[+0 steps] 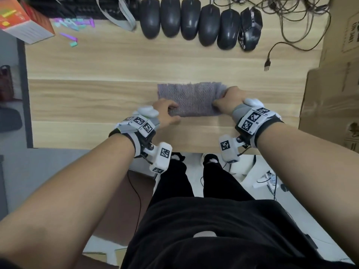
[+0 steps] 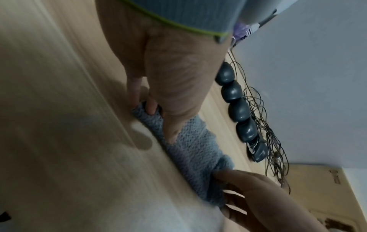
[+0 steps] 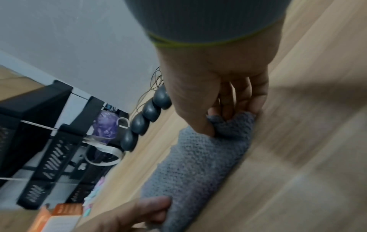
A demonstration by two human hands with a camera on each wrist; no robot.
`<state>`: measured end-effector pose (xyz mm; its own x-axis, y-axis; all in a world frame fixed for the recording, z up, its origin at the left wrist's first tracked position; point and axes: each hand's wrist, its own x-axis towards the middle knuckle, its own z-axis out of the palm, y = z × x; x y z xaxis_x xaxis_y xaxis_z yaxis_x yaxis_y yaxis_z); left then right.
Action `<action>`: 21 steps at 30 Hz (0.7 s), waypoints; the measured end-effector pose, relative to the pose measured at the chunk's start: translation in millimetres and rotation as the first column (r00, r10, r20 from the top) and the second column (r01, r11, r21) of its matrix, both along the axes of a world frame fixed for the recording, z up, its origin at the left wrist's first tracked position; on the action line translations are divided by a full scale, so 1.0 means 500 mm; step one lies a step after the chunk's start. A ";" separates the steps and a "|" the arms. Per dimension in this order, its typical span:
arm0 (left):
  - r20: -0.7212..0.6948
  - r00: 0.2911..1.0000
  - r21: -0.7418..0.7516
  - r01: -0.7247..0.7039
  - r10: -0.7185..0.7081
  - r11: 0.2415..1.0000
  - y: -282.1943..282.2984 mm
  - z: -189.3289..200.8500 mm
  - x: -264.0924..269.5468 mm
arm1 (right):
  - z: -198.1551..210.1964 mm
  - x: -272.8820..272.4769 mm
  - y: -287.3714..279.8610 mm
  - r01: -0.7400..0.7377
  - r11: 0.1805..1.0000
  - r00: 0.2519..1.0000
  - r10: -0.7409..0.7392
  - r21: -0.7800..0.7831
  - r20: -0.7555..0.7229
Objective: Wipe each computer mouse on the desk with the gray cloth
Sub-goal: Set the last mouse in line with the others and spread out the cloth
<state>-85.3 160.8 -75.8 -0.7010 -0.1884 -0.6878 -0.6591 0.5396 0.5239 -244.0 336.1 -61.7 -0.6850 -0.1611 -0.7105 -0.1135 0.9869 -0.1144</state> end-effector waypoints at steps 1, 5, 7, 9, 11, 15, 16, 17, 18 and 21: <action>-0.014 0.999 0.026 -0.038 0.038 0.999 -0.002 -0.004 0.004 | 0.006 0.004 -0.013 0.020 0.997 1.000 -0.020 -0.069 -0.005; -0.007 0.953 0.165 -0.297 0.302 0.940 -0.021 -0.009 0.004 | 0.053 0.042 -0.082 0.010 0.930 0.999 0.006 -0.368 0.040; 0.048 0.882 0.234 -0.465 0.468 0.854 -0.038 -0.007 0.005 | 0.073 0.074 -0.120 -0.001 0.858 0.976 0.113 -0.513 0.187; 0.089 0.844 0.196 -0.536 0.529 0.821 -0.057 -0.013 0.013 | 0.076 0.094 -0.142 0.066 0.815 0.939 0.144 -0.576 0.312; 0.087 0.816 0.126 -0.578 0.571 0.806 -0.075 -0.020 0.031 | 0.065 0.097 -0.148 0.060 0.805 0.954 0.127 -0.590 0.270; -0.042 0.864 -0.049 -0.503 0.501 0.863 -0.085 -0.017 0.048 | 0.024 0.084 -0.122 -0.039 0.883 0.978 0.130 -0.468 0.164; -0.077 0.894 -0.022 -0.443 0.441 0.896 -0.077 -0.013 0.043 | 0.017 0.084 -0.114 -0.059 0.902 0.973 0.149 -0.428 0.179; -0.087 0.928 0.020 -0.362 0.362 0.932 -0.067 -0.009 0.038 | 0.008 0.087 -0.110 -0.079 0.913 0.966 0.170 -0.399 0.196; -0.076 0.966 0.057 -0.242 0.246 0.969 -0.055 -0.010 0.036 | 0.000 0.093 -0.111 -0.097 0.920 0.960 0.187 -0.380 0.210; -0.007 0.994 -0.008 0.112 -0.112 0.994 -0.035 -0.022 0.037 | -0.009 0.110 -0.129 -0.132 0.917 0.954 0.221 -0.377 0.203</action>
